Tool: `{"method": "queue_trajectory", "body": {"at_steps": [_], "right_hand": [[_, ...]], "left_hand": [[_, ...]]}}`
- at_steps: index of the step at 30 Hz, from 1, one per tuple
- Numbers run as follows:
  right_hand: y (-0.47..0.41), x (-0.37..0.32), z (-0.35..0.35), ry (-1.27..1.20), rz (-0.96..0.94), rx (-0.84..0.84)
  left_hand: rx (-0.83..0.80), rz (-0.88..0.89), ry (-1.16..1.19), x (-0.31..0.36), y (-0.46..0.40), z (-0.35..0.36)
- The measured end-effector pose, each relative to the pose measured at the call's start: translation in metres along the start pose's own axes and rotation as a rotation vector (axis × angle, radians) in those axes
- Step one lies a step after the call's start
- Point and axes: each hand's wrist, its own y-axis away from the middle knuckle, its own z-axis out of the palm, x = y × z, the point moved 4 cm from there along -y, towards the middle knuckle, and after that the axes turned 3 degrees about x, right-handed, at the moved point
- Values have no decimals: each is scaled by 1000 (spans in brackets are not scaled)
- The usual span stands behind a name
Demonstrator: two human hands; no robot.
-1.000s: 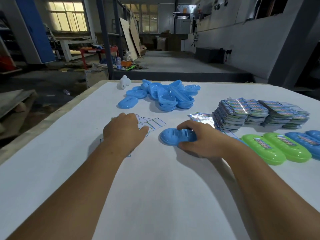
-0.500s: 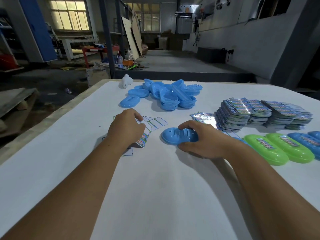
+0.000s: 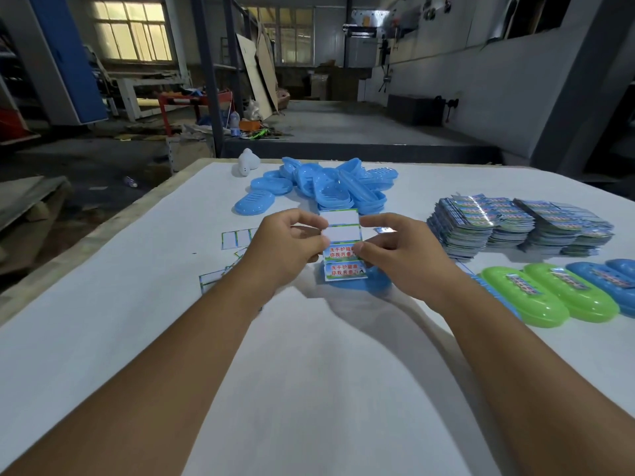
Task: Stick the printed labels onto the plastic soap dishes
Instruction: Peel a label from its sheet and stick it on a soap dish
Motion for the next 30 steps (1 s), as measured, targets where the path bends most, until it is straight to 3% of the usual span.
{"method": "queue_trajectory", "body": {"at_steps": [20, 24, 30], "right_hand": [[1, -4, -5, 38, 21, 70], [2, -7, -8, 264, -52, 187], [12, -16, 5, 220, -105, 44]], "left_hand": [[-15, 64, -196, -1, 2, 0], [-9, 115, -159, 3, 4, 3], [-50, 165, -102, 6, 10, 9]]}}
